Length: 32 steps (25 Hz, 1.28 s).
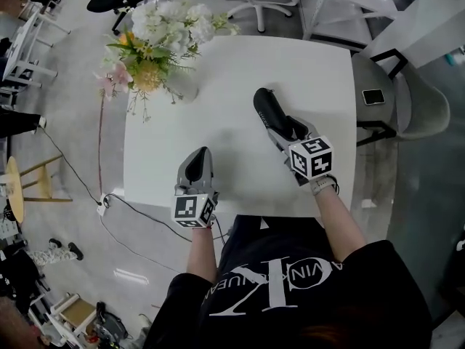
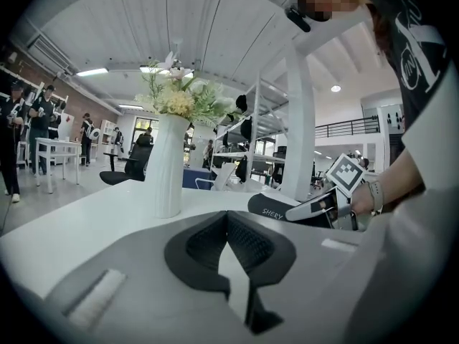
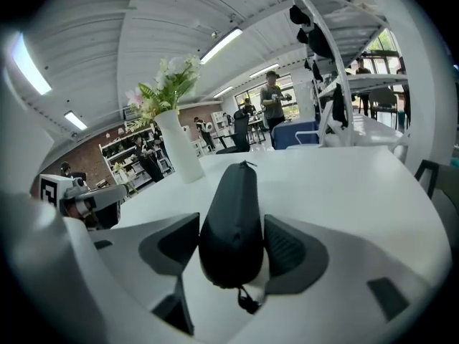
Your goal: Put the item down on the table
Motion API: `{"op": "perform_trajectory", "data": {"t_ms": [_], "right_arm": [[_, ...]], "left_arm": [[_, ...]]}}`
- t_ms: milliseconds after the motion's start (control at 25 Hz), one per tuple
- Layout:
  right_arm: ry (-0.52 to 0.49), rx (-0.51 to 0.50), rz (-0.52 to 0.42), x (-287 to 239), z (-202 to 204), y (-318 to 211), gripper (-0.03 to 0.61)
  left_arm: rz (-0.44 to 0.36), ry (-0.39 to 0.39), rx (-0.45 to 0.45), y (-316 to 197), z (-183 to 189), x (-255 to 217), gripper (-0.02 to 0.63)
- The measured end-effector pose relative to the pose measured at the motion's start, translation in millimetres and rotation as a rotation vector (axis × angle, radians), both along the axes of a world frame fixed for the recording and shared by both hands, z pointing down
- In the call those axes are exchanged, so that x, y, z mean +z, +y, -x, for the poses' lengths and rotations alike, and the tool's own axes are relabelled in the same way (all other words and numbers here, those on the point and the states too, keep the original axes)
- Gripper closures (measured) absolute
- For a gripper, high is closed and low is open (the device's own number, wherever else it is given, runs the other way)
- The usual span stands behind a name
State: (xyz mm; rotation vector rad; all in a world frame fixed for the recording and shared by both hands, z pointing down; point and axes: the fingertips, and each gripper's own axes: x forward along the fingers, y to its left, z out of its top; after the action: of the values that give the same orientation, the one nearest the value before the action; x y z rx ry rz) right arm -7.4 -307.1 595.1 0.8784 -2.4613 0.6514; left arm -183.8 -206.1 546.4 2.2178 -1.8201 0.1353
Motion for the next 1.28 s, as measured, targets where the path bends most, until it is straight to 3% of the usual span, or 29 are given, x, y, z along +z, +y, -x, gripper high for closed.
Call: {"op": "perform_trajectory", "data": {"t_ms": [840,1120,1280], "right_arm": [[-0.019,0.097,-0.026,-16.7,-36.0,-11.3,0.313],[-0.013,0.153,-0.093,-33.9,-54.5,-10.2,0.316],[-0.020,0.188,-0.147,-48.9,-64.4,-8.2,0.422]], "left_arm": [[-0.018,0.039,0.027,2.1,-12.3,-7.2,0.601],[-0.047,0.054,0.050,-3.3,-18.1,-20.1,0.601],[-0.062,0.052,0.072,-6.0,-21.5,-27.9,0.601]]}}
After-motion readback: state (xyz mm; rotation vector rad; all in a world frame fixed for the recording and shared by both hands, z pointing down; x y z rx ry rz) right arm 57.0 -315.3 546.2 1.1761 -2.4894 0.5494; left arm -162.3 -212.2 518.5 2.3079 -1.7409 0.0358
